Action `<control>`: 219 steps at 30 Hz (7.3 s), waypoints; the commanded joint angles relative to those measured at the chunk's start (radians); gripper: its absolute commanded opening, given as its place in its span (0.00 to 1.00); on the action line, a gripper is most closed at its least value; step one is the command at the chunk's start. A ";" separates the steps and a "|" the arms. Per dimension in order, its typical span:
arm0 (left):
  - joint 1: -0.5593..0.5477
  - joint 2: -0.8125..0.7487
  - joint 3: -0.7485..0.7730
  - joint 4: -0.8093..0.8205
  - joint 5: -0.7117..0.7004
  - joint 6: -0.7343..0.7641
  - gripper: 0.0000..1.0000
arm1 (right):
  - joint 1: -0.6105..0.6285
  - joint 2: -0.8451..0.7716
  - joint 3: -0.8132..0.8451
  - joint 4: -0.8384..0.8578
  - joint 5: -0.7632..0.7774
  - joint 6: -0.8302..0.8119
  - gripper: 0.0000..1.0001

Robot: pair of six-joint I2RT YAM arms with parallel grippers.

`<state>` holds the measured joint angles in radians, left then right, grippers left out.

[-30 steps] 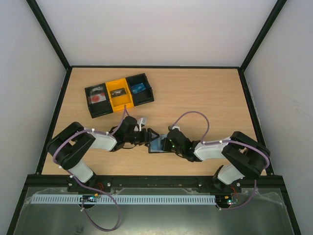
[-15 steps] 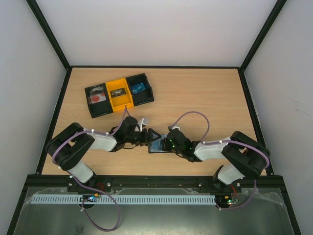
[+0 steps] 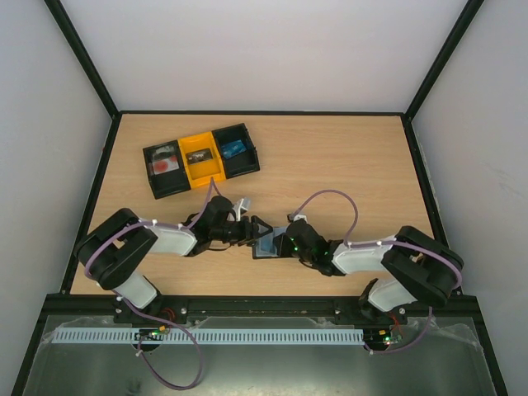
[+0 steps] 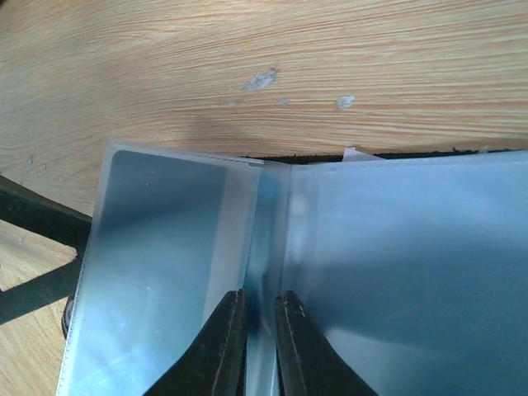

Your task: Take the credit cards out of the card holder

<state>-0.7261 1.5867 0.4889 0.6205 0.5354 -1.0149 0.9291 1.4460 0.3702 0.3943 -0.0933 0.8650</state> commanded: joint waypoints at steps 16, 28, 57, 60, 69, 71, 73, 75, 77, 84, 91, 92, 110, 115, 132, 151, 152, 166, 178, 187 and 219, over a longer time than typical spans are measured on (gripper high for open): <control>-0.032 0.045 0.071 0.045 0.046 -0.023 0.68 | 0.002 -0.352 -0.083 -0.253 0.203 -0.034 0.25; -0.078 0.145 0.171 0.054 0.068 -0.033 0.68 | -0.130 -0.481 -0.114 -0.367 0.177 -0.079 0.31; -0.048 0.125 0.098 -0.049 -0.066 0.010 0.59 | -0.137 -0.396 -0.114 -0.192 -0.043 -0.033 0.19; -0.047 0.143 0.092 -0.035 -0.059 0.007 0.57 | -0.137 -0.377 -0.108 -0.190 -0.036 -0.034 0.17; -0.047 0.162 0.056 0.038 -0.040 -0.017 0.46 | -0.138 -0.316 -0.117 -0.165 -0.009 -0.041 0.14; -0.047 0.157 0.058 0.038 -0.036 -0.015 0.41 | -0.138 -0.294 -0.120 -0.171 -0.016 -0.041 0.13; -0.047 0.155 0.061 0.036 -0.037 -0.011 0.38 | -0.137 -0.283 -0.131 -0.172 -0.013 -0.038 0.12; -0.047 0.158 0.062 0.035 -0.038 -0.011 0.38 | -0.137 -0.282 -0.154 -0.162 -0.009 -0.026 0.11; -0.048 0.168 0.066 0.038 -0.035 -0.016 0.38 | -0.137 -0.285 -0.182 -0.150 -0.013 -0.006 0.10; -0.075 0.205 0.100 0.062 -0.025 -0.037 0.47 | -0.137 -0.316 -0.228 -0.124 -0.021 0.020 0.09; -0.080 0.256 0.140 0.064 -0.013 -0.047 0.39 | -0.138 -0.315 -0.234 -0.118 -0.019 0.035 0.08; -0.081 0.259 0.145 0.061 -0.015 -0.047 0.36 | -0.137 -0.315 -0.236 -0.116 -0.019 0.036 0.08; -0.084 0.267 0.139 0.110 -0.016 -0.088 0.09 | -0.137 -0.312 -0.253 -0.092 -0.017 0.057 0.05; -0.082 0.255 0.127 0.111 -0.019 -0.077 0.03 | -0.137 -0.306 -0.257 -0.086 -0.015 0.063 0.05; -0.013 0.129 0.017 0.104 -0.008 -0.034 0.03 | -0.137 -0.322 -0.256 -0.120 0.015 0.066 0.05; 0.022 -0.179 0.076 -0.421 0.061 0.283 0.03 | -0.139 -0.636 -0.016 -0.452 -0.149 -0.274 0.21; 0.022 -0.196 0.076 -0.431 0.076 0.291 0.03 | -0.138 -0.633 -0.003 -0.453 -0.172 -0.272 0.22; 0.022 -0.266 0.014 -0.328 0.397 0.281 0.03 | -0.138 -0.591 0.034 -0.355 -0.478 -0.236 0.51; 0.022 -0.221 -0.028 -0.144 0.469 0.208 0.03 | -0.138 -0.454 -0.039 -0.197 -0.639 -0.192 0.53; 0.036 -0.251 -0.024 -0.190 0.425 0.223 0.03 | -0.138 -0.480 -0.105 -0.045 -0.634 -0.108 0.02; 0.046 -0.593 -0.248 0.273 -0.072 -0.269 0.75 | -0.139 -0.433 -0.131 0.624 0.068 0.546 0.02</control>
<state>-0.6334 0.9627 0.2451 0.7391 0.5373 -1.2369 0.7887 0.9646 0.2203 0.8761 -0.1162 1.3304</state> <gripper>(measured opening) 0.795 0.024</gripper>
